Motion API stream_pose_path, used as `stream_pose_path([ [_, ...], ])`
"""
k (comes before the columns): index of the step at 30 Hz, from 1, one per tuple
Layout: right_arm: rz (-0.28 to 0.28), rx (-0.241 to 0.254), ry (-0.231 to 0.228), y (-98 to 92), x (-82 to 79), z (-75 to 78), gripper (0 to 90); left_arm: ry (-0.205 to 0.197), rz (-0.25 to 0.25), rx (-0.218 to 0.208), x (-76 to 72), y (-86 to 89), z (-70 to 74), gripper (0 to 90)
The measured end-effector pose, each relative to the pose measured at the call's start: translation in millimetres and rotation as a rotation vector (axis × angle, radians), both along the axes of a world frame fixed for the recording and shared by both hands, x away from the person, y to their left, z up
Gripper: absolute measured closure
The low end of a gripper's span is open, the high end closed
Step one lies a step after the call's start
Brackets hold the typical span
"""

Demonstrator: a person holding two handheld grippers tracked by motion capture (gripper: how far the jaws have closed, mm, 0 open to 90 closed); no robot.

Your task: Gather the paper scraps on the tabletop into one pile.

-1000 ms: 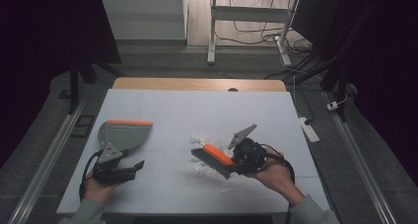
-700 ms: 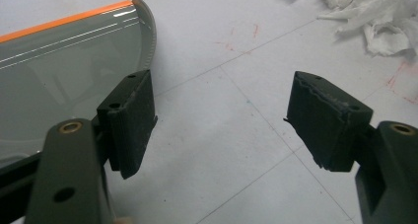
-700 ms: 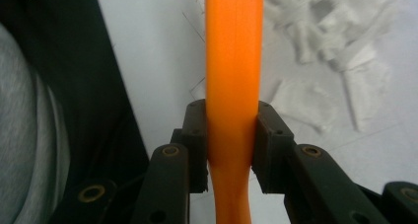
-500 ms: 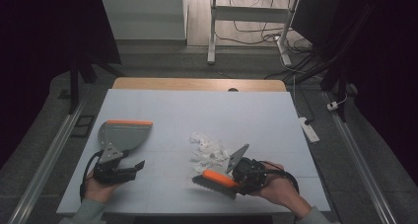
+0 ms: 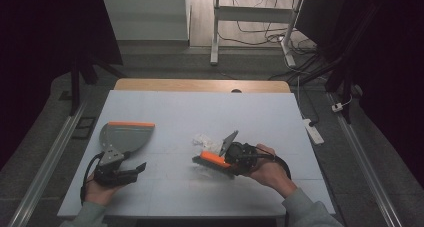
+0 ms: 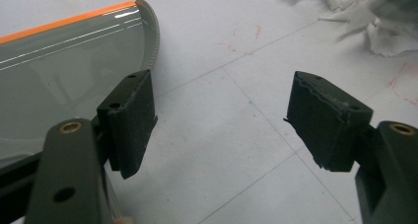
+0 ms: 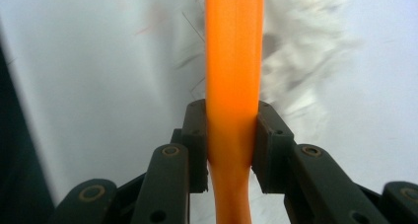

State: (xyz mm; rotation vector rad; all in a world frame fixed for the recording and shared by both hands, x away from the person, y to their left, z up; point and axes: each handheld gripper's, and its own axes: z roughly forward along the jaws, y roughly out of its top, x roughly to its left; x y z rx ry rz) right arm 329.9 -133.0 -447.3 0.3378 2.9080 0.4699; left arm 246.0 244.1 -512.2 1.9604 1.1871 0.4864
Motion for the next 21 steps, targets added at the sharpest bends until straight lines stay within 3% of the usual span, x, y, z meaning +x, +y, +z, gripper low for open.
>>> stream_pose_path([
  [6,-0.075,0.164,-0.015,-20.1,-8.0,21.5,70.6,0.001,0.0,-0.002,0.2,0.3,-0.4,27.5],
  [10,-0.283,0.235,-0.05,-43.3,-12.2,37.3,70.6,0.003,-0.009,-0.003,-0.4,-2.0,-0.4,27.5],
  [12,-0.395,0.232,-0.032,-56.7,-7.1,36.5,70.6,0.002,-0.014,-0.005,-0.5,-2.4,-0.1,27.5],
  [14,-0.513,0.196,-0.017,-67.4,0.0,30.1,70.6,0.003,-0.018,-0.008,-0.5,-2.5,0.0,27.5],
  [16,-0.607,0.159,0.028,-75.7,9.7,20.1,70.6,0.0,-0.017,-0.009,-0.7,-2.6,0.1,27.5],
  [18,-0.665,0.137,0.071,-79.7,17.5,10.6,70.6,-0.001,-0.016,-0.009,-0.7,-1.9,0.2,27.5],
  [21,-0.706,0.127,0.09,-78.3,24.5,2.1,70.7,0.001,-0.015,-0.013,-0.1,-0.6,0.1,27.6],
])
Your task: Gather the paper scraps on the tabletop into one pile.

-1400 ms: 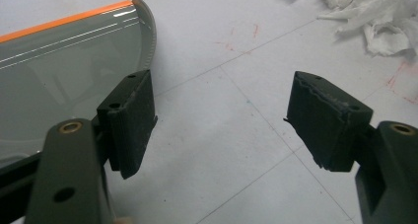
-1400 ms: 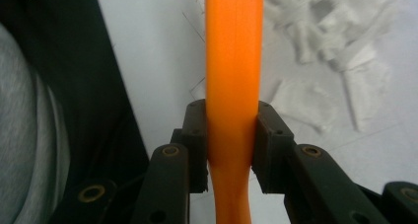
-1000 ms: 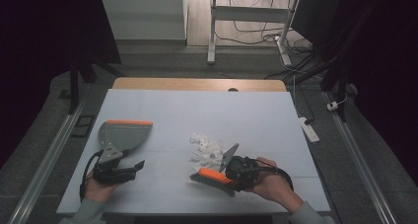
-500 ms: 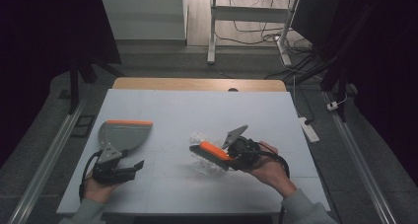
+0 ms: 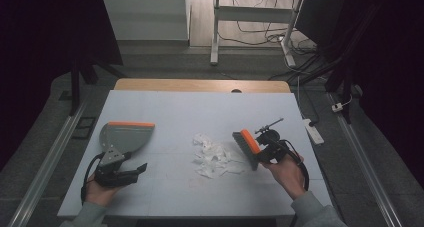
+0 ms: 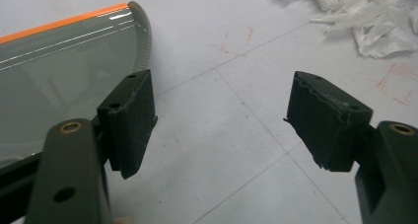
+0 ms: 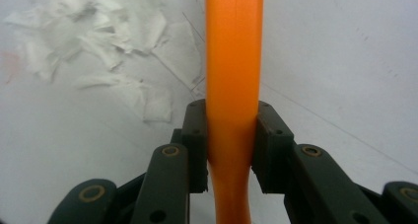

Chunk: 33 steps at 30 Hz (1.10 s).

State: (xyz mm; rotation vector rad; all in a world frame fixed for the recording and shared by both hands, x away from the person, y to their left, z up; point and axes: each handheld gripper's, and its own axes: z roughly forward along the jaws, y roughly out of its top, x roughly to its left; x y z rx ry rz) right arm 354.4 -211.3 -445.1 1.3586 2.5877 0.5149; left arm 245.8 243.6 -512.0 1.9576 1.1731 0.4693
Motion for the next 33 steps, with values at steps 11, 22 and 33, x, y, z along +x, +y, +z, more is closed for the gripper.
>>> stream_pose_path([
  [11,0.05,0.099,0.006,42.7,16.5,-9.5,70.7,0.004,0.01,0.006,0.9,0.1,-0.7,27.6],
  [22,0.076,0.24,-0.077,22.3,7.8,15.7,70.6,0.018,0.024,0.013,3.8,-0.1,-3.6,27.7],
  [33,0.14,0.285,-0.132,12.6,-13.6,30.4,70.6,0.006,0.014,0.018,0.9,-1.8,-1.6,27.8],
])
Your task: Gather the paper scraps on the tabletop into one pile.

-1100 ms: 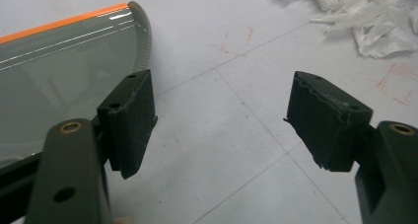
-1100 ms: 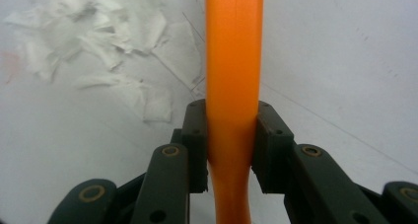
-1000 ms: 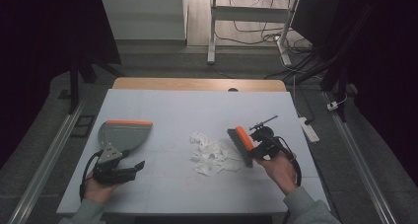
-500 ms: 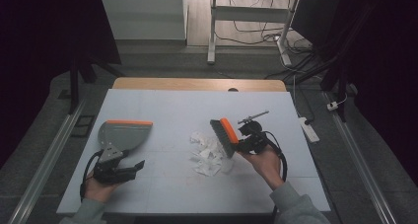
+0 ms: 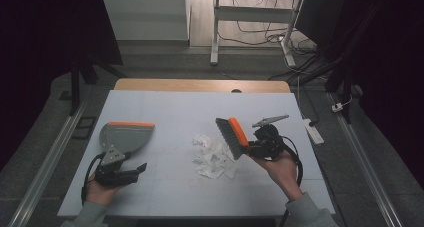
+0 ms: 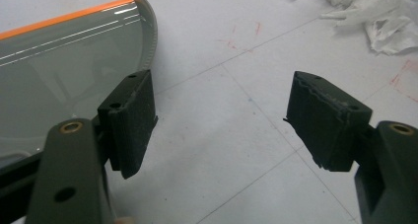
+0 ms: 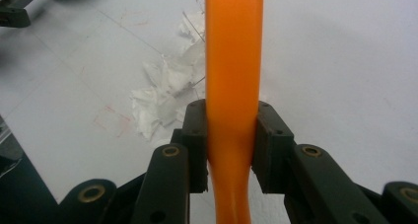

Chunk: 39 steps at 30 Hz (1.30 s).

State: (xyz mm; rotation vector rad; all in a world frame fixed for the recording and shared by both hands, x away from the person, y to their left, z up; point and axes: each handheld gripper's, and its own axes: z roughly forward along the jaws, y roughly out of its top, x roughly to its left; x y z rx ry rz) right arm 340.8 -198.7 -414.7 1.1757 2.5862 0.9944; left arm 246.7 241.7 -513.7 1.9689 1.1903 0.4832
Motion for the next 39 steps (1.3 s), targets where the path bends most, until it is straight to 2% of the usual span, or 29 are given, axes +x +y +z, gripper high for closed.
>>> stream_pose_path([
  [5,-0.01,-0.018,-0.035,-15.2,0.6,-10.0,70.6,0.002,-0.007,0.003,0.5,-0.8,-0.2,27.8],
  [8,-0.035,-0.016,-0.046,-29.4,0.4,-18.6,70.6,0.002,-0.01,0.002,0.3,-1.2,0.0,27.8],
  [12,-0.049,-0.032,-0.066,-42.9,-3.2,-26.0,70.6,0.003,-0.017,0.003,0.8,-2.6,-0.2,27.8],
  [13,-0.047,-0.045,-0.086,-51.3,-8.0,-30.6,70.6,0.004,-0.024,0.007,1.1,-3.7,-0.3,27.7],
  [17,-0.048,-0.03,-0.113,-64.7,-15.4,-36.2,70.6,0.007,-0.033,0.011,1.4,-5.4,-0.3,27.7],
  [20,-0.051,-0.05,-0.137,-74.0,-19.5,-39.9,70.6,0.007,-0.042,0.011,1.4,-6.8,-0.5,27.7],
  [26,-0.068,-0.034,-0.149,-91.1,-23.6,-48.7,70.6,0.006,-0.058,0.014,2.7,-9.3,-1.3,27.6],
  [28,-0.073,-0.043,-0.145,-94.5,-24.1,-51.4,70.6,0.004,-0.064,0.015,2.9,-10.2,-1.0,27.6],
  [32,-0.077,-0.029,-0.155,-99.8,-25.5,-51.5,70.6,0.0,-0.066,0.018,3.3,-11.0,-0.3,27.6],
  [39,-0.039,-0.031,-0.176,-96.8,-28.2,-52.0,70.6,-0.001,-0.07,0.016,3.5,-11.1,0.4,27.6],
])
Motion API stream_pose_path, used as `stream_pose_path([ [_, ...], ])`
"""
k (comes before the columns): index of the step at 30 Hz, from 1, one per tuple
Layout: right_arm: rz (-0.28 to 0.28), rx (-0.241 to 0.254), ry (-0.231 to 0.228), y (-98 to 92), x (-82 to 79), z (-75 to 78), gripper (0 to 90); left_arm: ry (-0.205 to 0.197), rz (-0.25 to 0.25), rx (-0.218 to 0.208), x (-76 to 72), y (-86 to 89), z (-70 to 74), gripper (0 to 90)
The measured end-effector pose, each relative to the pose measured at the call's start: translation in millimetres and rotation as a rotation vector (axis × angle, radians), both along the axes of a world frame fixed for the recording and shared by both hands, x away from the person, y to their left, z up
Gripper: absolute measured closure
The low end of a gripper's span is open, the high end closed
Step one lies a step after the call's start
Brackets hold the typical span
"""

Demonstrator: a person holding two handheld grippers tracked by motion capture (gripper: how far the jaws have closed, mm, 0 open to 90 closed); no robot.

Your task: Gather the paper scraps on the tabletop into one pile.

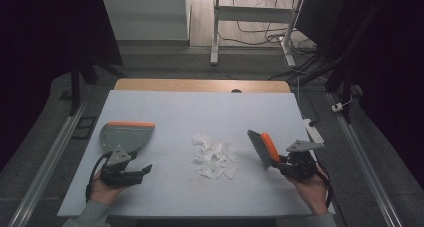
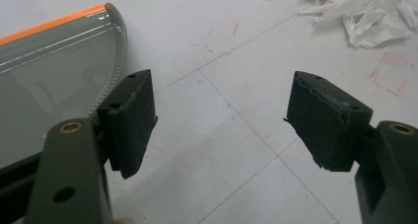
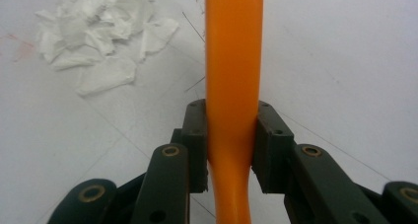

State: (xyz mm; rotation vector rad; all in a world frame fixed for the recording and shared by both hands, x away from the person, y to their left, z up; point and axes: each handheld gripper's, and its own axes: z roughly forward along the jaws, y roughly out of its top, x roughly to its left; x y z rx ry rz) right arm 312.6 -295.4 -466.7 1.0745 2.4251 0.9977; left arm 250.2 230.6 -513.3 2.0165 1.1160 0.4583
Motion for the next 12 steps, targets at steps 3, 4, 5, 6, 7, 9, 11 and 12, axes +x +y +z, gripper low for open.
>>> stream_pose_path([
  [3,0.013,-0.004,-0.004,2.7,-0.1,0.0,70.6,-0.001,-0.001,-0.001,0.0,0.1,0.3,27.6],
  [4,0.014,-0.004,-0.004,3.2,-0.1,-0.1,70.6,-0.002,0.0,0.0,-0.1,0.1,0.4,27.6],
  [5,0.013,-0.005,-0.005,3.6,-0.2,-0.1,70.6,-0.002,0.0,0.0,-0.1,0.2,0.4,27.6],
  [6,0.014,-0.006,-0.006,3.5,-0.2,-0.1,70.6,-0.003,-0.001,0.0,-0.2,0.2,0.5,27.5],
  [7,0.016,-0.003,-0.007,3.1,-0.3,-0.1,70.6,-0.003,-0.001,0.0,-0.2,0.2,0.6,27.6],
  [9,0.015,-0.004,-0.01,2.7,-0.5,-0.4,70.6,-0.002,-0.001,0.0,-0.2,0.2,0.4,27.5],
  [11,0.018,-0.003,-0.012,1.8,-0.5,-0.6,70.6,0.0,-0.002,0.002,-0.1,0.0,0.3,27.3],
  [12,0.018,-0.003,-0.012,1.8,-0.5,-0.6,70.6,0.0,-0.002,0.002,-0.1,0.0,0.3,27.3],
])
